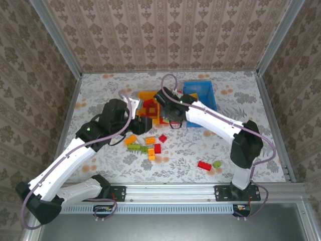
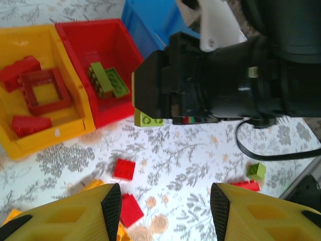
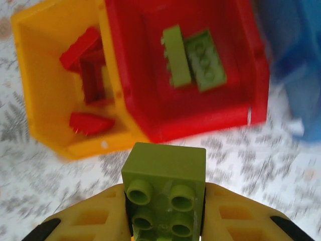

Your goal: Sort the legos into containers by color

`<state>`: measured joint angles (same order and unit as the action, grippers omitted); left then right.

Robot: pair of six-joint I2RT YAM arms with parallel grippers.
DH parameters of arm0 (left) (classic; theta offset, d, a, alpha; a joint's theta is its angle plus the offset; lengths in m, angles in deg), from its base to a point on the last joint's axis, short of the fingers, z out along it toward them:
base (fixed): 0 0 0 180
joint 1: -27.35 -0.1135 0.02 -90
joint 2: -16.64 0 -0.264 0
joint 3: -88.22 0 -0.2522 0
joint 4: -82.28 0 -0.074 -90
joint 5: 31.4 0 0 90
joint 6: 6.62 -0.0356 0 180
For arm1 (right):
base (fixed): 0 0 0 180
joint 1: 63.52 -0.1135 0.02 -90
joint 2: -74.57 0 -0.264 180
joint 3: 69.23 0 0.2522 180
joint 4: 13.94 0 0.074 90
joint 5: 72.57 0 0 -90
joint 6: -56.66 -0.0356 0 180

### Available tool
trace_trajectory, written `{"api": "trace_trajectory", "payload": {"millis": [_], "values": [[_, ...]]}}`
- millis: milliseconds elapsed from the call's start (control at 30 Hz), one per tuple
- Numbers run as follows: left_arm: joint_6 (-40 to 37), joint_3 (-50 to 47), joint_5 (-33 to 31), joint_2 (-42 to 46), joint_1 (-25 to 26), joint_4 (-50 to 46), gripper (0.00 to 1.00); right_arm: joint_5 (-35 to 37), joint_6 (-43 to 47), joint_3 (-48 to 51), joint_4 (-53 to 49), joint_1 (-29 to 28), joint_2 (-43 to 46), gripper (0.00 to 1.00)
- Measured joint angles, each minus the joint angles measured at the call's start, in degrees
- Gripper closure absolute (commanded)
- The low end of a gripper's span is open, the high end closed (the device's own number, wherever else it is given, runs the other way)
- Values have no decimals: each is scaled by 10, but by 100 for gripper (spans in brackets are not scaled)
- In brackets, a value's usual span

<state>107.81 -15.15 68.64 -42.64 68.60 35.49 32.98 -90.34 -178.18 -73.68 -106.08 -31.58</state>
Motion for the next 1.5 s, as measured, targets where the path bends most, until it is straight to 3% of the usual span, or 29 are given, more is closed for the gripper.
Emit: {"api": "trace_trajectory", "payload": {"millis": [267, 567, 833, 967, 1200, 1500], "values": [[9, 41, -11, -84, -2, 38, 48, -56, 160, -131, -7, 99, -141, 81], [34, 43, -34, -128, -2, 55, 48, -139, 209, -245, -14, 129, -250, 76], [47, 43, -50, -131, 9, 61, 47, -187, 209, -279, -24, 141, -281, 47], [54, 43, -58, -131, 15, 61, 48, -190, 206, -279, -25, 143, -281, 39], [67, 38, -72, -117, 23, 58, 48, -189, 206, -237, -21, 143, -232, 41], [117, -10, -106, -68, 21, 9, 48, -156, 224, -24, 52, 122, 8, 42]]}}
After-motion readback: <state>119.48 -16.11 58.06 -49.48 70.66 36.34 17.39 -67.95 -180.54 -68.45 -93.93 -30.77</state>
